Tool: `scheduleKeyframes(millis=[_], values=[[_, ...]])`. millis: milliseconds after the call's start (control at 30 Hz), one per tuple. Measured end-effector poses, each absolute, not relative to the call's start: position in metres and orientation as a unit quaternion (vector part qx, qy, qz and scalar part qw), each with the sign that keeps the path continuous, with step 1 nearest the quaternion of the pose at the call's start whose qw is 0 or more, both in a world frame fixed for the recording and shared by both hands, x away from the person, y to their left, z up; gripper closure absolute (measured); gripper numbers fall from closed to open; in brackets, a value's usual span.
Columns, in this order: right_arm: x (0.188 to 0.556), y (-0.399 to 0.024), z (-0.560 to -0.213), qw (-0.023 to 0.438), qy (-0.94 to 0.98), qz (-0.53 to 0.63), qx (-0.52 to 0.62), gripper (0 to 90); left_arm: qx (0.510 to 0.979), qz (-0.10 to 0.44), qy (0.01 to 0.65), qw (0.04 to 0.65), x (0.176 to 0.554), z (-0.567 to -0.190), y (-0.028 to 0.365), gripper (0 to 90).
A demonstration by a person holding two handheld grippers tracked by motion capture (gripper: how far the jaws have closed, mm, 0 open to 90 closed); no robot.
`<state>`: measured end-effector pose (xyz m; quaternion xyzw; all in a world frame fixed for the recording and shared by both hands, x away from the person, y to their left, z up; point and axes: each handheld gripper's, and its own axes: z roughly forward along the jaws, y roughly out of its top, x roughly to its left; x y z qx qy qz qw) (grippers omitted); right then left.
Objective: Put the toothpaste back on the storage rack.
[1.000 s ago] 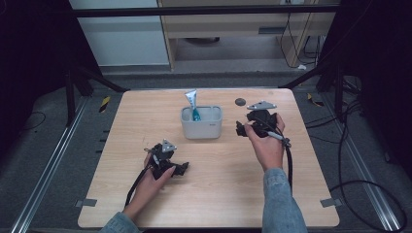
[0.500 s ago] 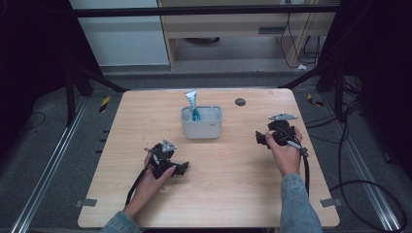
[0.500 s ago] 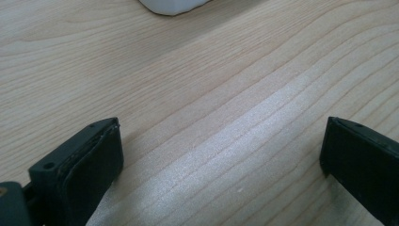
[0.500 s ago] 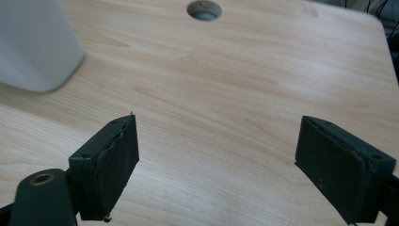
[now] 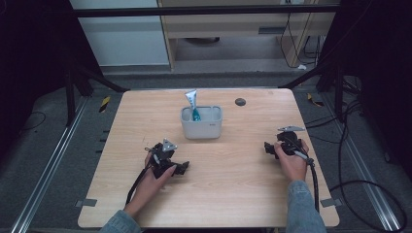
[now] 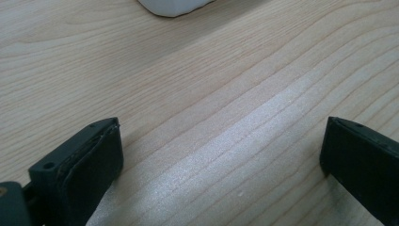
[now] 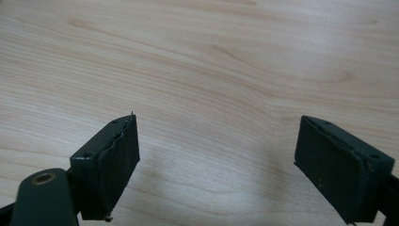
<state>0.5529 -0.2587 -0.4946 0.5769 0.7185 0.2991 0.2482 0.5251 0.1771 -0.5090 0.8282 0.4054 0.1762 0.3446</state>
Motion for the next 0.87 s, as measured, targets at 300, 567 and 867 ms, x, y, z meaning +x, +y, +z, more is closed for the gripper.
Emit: scheduleKeyframes(millis=[300,567,867], values=[[0.554,-0.272,-0.510,0.259,0.682,0.319,0.605,12.2,0.829,0.176,0.404,0.343,0.525,-0.509,0.177,0.0],[0.552,-0.265,-0.511,0.254,0.708,0.308,0.583,4.2,0.829,0.176,0.404,0.343,0.525,-0.509,0.177,0.0],[0.548,-0.258,-0.512,0.257,0.688,0.297,0.610,0.3,0.829,0.177,0.404,0.343,0.525,-0.509,0.177,0.0]])
